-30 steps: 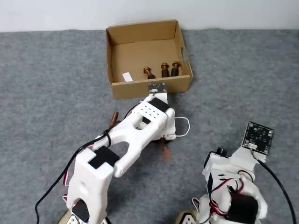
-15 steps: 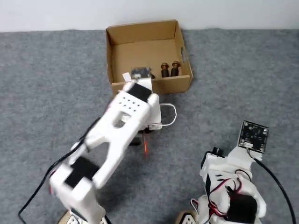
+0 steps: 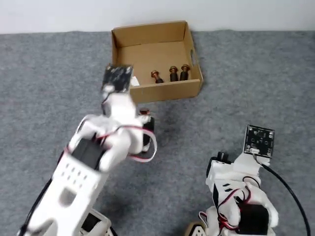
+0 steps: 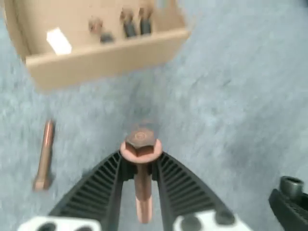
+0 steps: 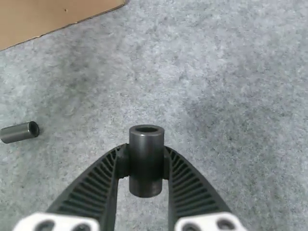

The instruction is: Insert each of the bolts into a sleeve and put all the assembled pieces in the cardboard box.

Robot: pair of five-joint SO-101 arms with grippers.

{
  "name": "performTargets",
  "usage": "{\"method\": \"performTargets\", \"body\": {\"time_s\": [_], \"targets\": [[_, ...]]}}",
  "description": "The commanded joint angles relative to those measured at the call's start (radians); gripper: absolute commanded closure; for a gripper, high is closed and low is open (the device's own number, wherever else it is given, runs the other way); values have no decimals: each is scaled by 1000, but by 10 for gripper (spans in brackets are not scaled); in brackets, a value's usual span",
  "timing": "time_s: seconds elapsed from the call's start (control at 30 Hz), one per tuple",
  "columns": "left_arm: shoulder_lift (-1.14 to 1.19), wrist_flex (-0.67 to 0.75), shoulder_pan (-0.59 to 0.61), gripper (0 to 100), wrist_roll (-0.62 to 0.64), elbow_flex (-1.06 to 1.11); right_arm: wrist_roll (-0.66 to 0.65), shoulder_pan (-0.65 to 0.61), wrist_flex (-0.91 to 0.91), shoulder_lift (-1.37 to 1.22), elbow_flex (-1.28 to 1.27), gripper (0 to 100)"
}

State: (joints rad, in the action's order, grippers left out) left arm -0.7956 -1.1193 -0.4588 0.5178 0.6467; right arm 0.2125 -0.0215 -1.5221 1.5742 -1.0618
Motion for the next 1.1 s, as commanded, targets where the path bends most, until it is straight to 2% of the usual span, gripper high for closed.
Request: {"method": "performTargets", "body": {"time_s": [0.0, 0.1, 0.3, 0.5, 0.67, 0.77, 0.9, 1.07], "targets": [[-239, 163, 2, 996, -23, 140, 11, -36, 22, 2, 6, 990], [-362, 213, 2, 996, -20, 216, 11, -122, 54, 2, 5, 990], [-485, 241, 2, 996, -17, 298, 6, -274, 240, 2, -71, 990], [-618, 324, 2, 996, -12, 383, 6, -484, 315, 1, -77, 990], [-726, 331, 2, 996, 63, 398, 3, -634, 389, -1, -77, 990], [-755, 331, 2, 996, 89, 397, -2, -684, 417, -7, -78, 990], [-769, 331, 2, 996, 124, 392, -75, -736, 423, -2, -78, 990], [-769, 331, 2, 996, 127, 397, -166, -742, 441, 1, -69, 990]]}}
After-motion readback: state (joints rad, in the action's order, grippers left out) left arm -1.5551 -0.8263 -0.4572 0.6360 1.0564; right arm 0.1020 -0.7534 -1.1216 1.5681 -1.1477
